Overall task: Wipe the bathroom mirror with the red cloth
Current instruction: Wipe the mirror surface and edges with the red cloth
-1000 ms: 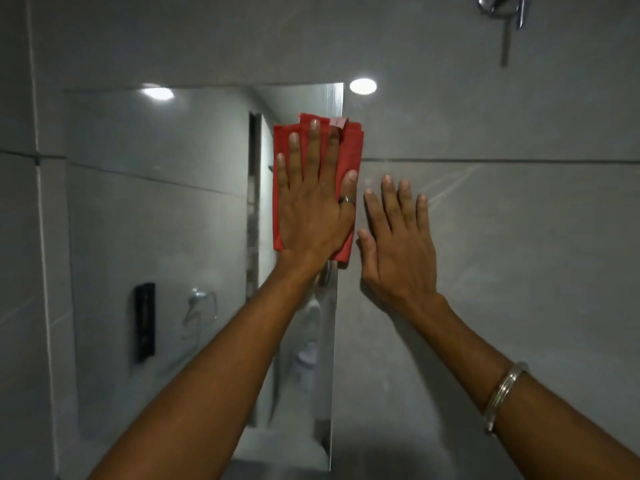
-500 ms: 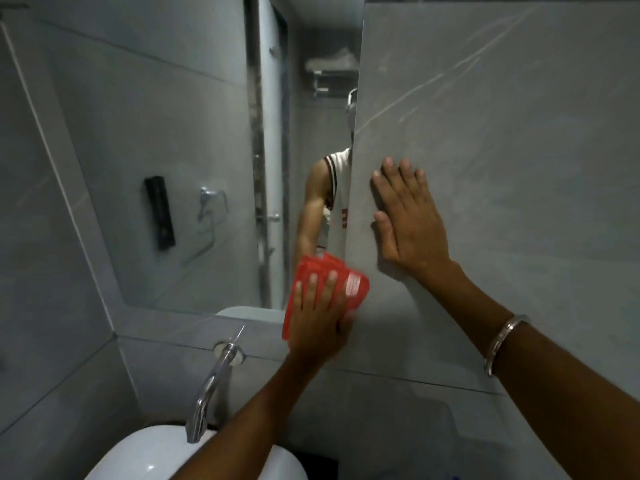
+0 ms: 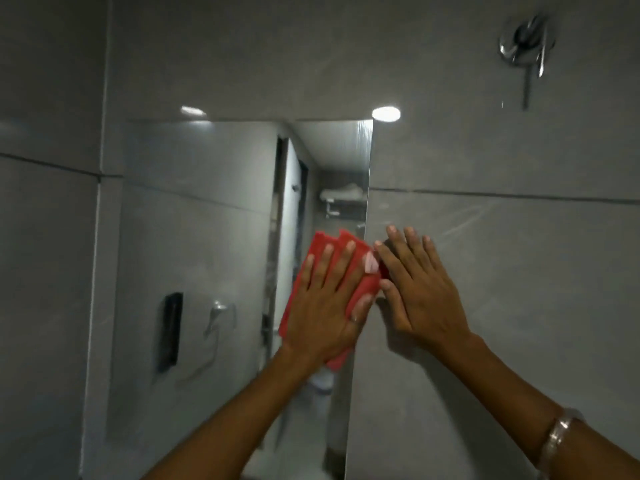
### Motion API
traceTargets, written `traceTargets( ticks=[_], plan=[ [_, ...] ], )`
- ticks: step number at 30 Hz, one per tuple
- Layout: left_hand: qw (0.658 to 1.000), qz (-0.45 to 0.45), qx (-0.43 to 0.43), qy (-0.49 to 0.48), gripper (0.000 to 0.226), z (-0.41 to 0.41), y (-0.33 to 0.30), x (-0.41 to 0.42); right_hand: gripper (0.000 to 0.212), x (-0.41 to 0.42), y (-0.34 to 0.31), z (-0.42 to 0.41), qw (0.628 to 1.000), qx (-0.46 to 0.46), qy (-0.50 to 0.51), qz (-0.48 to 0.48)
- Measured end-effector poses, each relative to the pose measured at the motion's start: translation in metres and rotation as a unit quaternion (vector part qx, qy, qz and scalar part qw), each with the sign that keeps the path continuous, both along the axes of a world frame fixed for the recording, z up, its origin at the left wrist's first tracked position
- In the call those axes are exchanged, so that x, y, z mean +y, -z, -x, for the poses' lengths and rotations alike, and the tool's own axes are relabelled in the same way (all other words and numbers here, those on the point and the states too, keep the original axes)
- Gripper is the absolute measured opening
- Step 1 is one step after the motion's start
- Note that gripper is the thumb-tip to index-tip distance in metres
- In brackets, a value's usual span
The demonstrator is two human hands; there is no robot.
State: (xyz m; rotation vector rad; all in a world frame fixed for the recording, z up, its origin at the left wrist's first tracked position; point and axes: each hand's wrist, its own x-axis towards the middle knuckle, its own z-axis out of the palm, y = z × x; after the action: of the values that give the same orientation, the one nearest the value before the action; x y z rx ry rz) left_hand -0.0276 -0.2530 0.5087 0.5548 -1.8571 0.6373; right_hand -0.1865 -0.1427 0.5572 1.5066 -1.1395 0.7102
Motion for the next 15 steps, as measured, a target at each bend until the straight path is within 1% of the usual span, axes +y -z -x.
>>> traceTargets(
  ticks=[4, 6, 8, 10, 12, 15],
  plan=[
    [0.999, 0.035, 0.036, -0.005, 0.076, 0.003, -0.152, 0.003, 0.060, -0.004, -0.073, -0.014, 0.997, -0.071, -0.009, 0.041],
    [0.999, 0.035, 0.035, -0.024, 0.075, 0.002, -0.198, 0.002, 0.060, -0.003, -0.095, -0.018, 0.993, -0.100, -0.018, 0.061],
    [0.999, 0.039, 0.012, -0.023, 0.075, -0.002, -0.215, -0.003, 0.060, -0.003, -0.108, -0.020, 0.990, -0.116, -0.029, 0.071],
    [0.997, 0.073, -0.029, -0.012, 0.074, -0.013, -0.217, -0.011, 0.061, -0.004, -0.115, -0.024, 0.990, -0.119, -0.035, 0.069],
    [0.992, 0.111, -0.061, -0.013, 0.073, -0.030, -0.218, -0.027, 0.061, -0.009, -0.118, -0.032, 0.992, -0.102, -0.036, 0.062],
    [0.992, 0.109, -0.058, -0.023, 0.072, -0.060, -0.224, -0.051, 0.061, -0.023, -0.121, -0.050, 0.997, -0.065, -0.024, 0.041]
  ],
)
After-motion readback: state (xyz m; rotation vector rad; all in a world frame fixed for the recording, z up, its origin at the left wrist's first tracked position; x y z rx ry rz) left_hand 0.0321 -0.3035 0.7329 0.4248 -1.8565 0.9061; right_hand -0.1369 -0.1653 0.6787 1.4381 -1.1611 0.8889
